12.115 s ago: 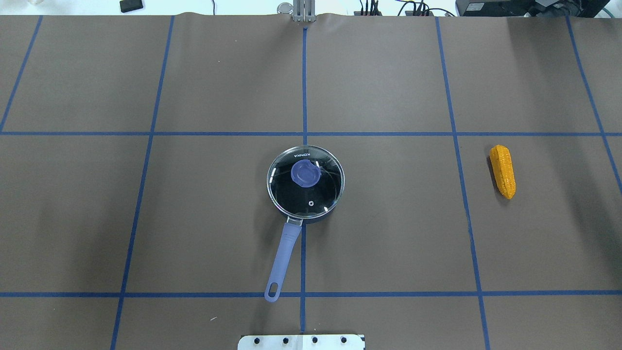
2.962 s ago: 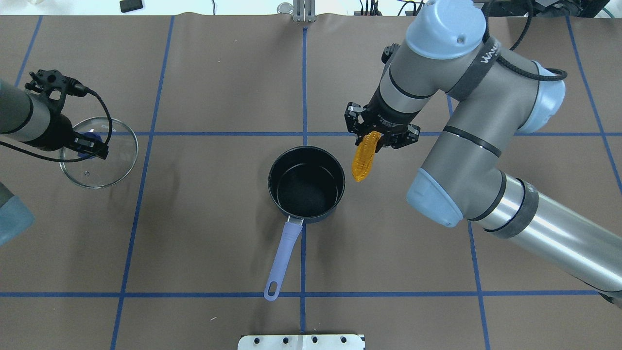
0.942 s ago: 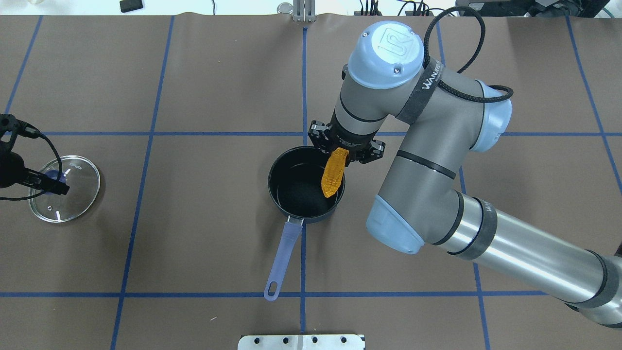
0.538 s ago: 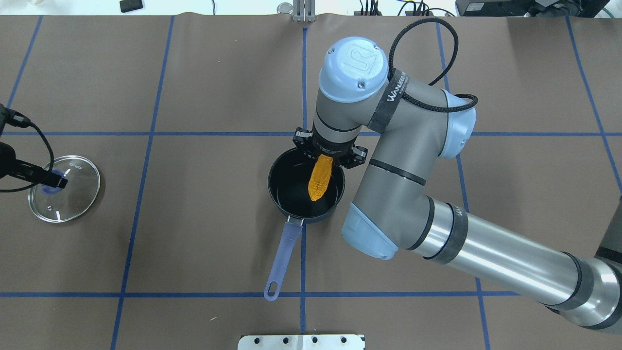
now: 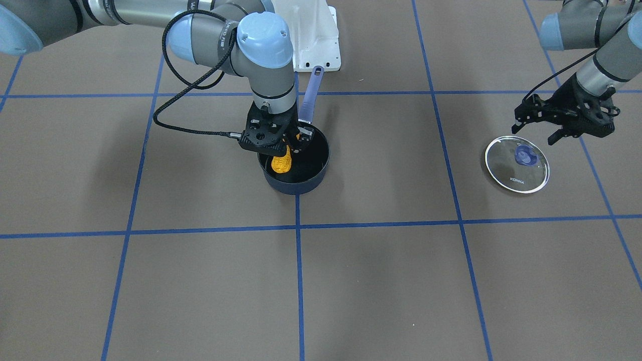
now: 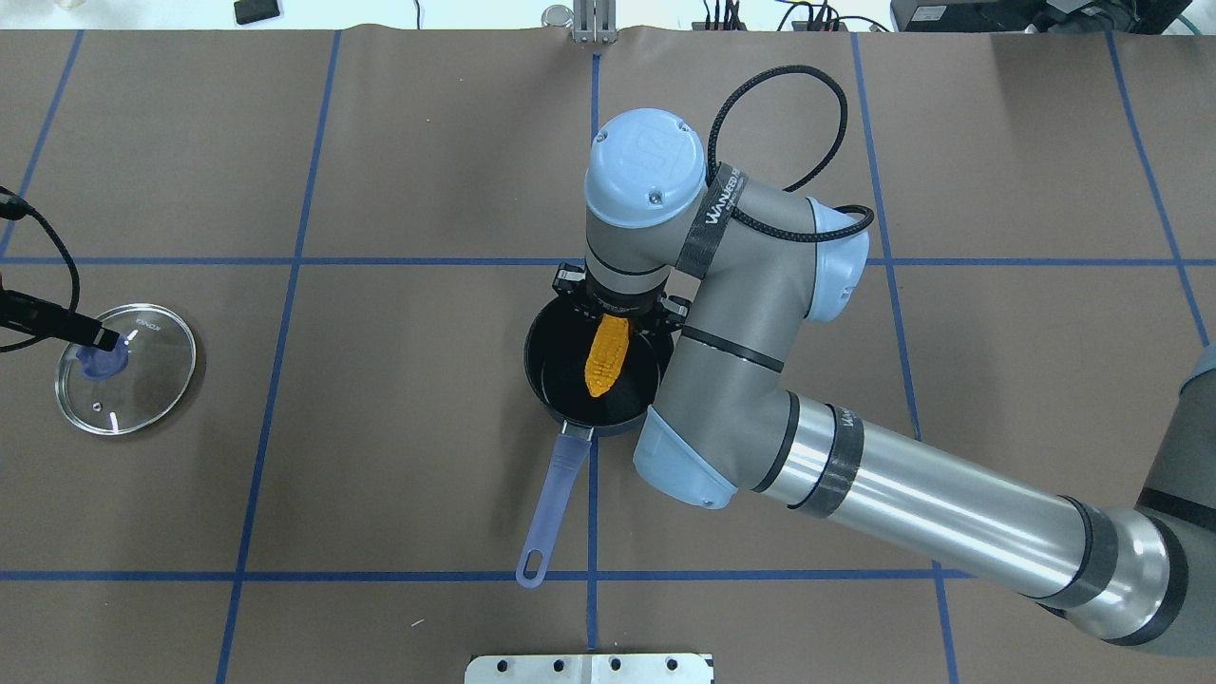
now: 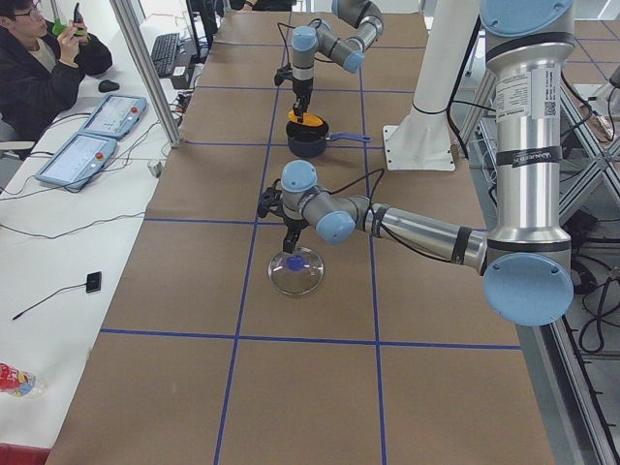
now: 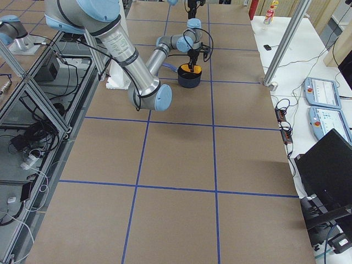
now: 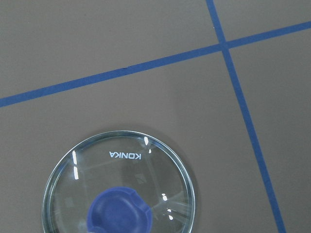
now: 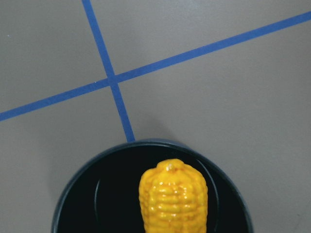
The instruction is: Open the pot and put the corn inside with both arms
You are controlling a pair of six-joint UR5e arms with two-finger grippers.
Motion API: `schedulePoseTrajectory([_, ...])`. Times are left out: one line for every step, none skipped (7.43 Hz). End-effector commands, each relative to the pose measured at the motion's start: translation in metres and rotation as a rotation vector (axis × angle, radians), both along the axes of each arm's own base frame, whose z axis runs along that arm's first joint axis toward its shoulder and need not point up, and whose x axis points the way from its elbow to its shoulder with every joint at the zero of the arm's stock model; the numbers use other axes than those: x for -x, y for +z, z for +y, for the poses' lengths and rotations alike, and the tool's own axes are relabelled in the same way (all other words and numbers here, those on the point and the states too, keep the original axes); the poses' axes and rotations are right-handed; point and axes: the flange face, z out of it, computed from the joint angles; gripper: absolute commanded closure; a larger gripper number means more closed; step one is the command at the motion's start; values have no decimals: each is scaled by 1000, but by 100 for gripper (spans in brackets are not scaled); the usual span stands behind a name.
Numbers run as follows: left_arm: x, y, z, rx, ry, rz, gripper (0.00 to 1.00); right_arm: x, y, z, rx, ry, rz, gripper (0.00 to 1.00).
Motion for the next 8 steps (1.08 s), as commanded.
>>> schedulePoseTrajectory([1,-4,1,6,0,-2,2,11,-1,-3,-7,8,-18,85])
schedulePoseTrajectory([1,-4,1,6,0,-2,2,11,-1,-3,-7,8,-18,64])
schedulePoseTrajectory([1,-5,1,5,0,-2,2,11,1,-3,-9,8,-14,1])
schedulePoseTrajectory([1,-6,1,4,0,-2,2,11,0,-4,-27,13,-10,0])
schedulePoseTrajectory([0,-6,0,5,1,-1,2,7,-2,-4,-46,2,-13,0])
schedulePoseTrajectory([0,-6,0,5,2,-2,2,-6,-7,-12,-68,6,-25,0])
schedulePoseTrajectory([5,-6,-2,4,-7,-3,2,-40,-11,-33,-100,17,-44,0])
schedulePoseTrajectory([13,-7,-9,16,-24,-13,2,-86,6,-61,-128,8,-42,0])
